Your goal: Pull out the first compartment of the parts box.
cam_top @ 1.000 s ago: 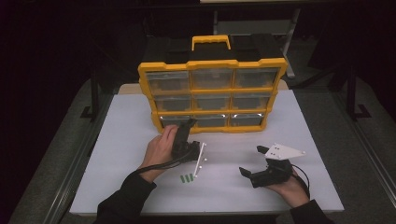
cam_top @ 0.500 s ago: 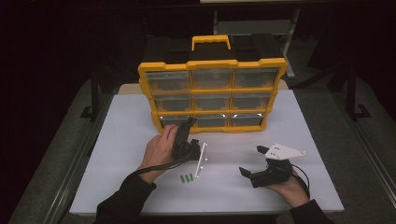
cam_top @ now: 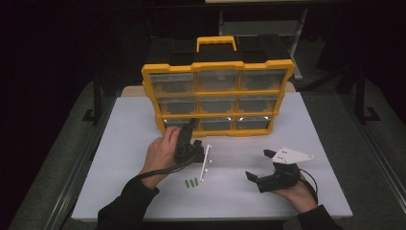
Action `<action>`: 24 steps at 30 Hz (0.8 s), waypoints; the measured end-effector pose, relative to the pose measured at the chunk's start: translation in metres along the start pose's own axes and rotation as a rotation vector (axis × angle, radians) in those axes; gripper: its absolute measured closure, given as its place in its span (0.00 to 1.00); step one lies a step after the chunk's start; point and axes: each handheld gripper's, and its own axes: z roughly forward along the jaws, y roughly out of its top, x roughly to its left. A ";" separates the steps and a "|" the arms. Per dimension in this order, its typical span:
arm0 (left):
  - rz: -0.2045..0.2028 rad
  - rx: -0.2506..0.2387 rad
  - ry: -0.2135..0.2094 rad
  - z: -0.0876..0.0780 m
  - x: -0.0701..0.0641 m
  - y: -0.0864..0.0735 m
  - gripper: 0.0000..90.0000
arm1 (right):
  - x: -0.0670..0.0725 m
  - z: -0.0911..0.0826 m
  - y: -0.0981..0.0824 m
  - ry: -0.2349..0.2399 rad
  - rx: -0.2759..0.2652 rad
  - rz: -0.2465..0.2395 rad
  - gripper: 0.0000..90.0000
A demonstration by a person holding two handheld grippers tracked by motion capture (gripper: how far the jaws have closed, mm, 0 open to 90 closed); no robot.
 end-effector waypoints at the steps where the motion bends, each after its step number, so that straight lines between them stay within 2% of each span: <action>1: 0.000 0.002 0.004 0.000 0.001 0.000 0.07 | 0.000 0.000 0.000 0.000 -0.001 0.002 0.00; 13: 0.005 0.065 0.052 -0.002 0.009 -0.004 0.07 | 0.000 0.000 0.000 -0.002 0.001 0.001 0.00; 18: 0.021 0.092 0.077 -0.003 0.011 -0.005 0.09 | 0.000 0.000 0.000 -0.002 -0.001 0.001 0.00; 20: 0.040 0.111 0.090 -0.004 0.012 -0.005 0.09 | 0.000 0.000 0.000 -0.002 -0.002 0.003 0.00; 24: 0.045 0.133 0.110 -0.004 0.014 -0.007 0.09 | 0.000 0.000 0.000 -0.002 -0.001 0.002 0.00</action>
